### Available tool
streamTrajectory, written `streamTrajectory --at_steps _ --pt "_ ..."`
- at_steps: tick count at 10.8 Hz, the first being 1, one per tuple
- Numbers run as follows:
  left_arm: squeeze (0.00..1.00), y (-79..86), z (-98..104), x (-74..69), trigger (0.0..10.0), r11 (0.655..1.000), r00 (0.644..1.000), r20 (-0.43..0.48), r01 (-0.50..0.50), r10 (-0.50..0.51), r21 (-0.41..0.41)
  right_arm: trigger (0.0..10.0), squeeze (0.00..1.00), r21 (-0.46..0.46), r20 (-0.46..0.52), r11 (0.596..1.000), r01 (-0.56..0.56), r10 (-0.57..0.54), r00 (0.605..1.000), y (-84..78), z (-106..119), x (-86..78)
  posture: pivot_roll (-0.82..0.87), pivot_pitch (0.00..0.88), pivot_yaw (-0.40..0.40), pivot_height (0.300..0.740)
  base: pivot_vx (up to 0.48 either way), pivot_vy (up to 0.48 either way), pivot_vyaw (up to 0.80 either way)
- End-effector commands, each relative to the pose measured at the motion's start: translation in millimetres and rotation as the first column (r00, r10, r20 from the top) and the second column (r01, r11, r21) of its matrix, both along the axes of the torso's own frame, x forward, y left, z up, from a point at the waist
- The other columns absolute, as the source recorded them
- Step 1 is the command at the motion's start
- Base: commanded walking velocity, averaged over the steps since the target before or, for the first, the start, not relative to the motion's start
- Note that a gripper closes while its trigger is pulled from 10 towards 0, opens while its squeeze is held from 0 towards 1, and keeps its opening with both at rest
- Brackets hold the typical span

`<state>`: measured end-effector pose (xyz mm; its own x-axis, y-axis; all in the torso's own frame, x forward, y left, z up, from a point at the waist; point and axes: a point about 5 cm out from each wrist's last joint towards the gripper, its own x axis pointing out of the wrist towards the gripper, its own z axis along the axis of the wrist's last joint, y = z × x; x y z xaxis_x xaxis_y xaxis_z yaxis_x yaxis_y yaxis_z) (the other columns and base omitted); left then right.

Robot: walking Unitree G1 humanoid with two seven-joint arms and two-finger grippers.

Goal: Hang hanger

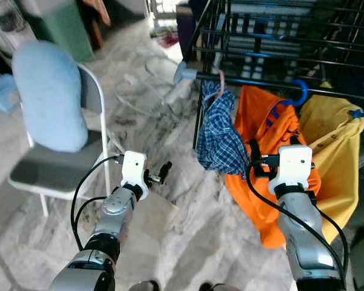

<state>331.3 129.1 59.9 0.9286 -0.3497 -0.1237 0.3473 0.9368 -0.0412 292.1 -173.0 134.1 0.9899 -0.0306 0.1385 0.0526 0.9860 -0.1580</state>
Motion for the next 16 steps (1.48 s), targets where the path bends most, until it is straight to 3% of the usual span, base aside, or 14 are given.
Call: streamTrajectory --at_steps 1,8,11,16 --pt "0.00 4.3 2 1.2 10.0 1.000 1.000 0.002 -0.008 0.008 -0.010 10.0 0.00 0.011 0.005 1.000 -0.002 0.002 1.000 0.2 2 1.6 -0.18 0.124 0.060 0.740 0.240 0.000 0.00" --pt "0.00 -3.4 -6 -4.1 10.0 0.999 0.999 -0.030 0.042 -0.042 -0.013 10.0 0.00 -0.002 0.009 1.000 0.018 -0.018 1.000 -3.0 2 -1.7 -0.19 0.132 0.076 0.740 0.000 0.000 -0.11" --pt "0.00 -4.5 -8 -7.7 10.0 0.998 0.998 -0.026 0.059 -0.060 -0.015 10.0 0.00 -0.004 0.002 1.000 0.028 -0.028 1.000 -4.8 1 -0.9 -0.18 0.138 0.070 0.740 0.000 0.000 -0.80" --pt "0.00 -8.3 -14 -13.4 10.0 0.996 0.996 -0.038 0.085 -0.086 -0.026 10.0 0.00 -0.011 -0.017 1.000 0.020 -0.020 1.000 -3.2 -1 -1.5 -0.19 0.141 0.064 0.740 0.278 0.000 -0.42"
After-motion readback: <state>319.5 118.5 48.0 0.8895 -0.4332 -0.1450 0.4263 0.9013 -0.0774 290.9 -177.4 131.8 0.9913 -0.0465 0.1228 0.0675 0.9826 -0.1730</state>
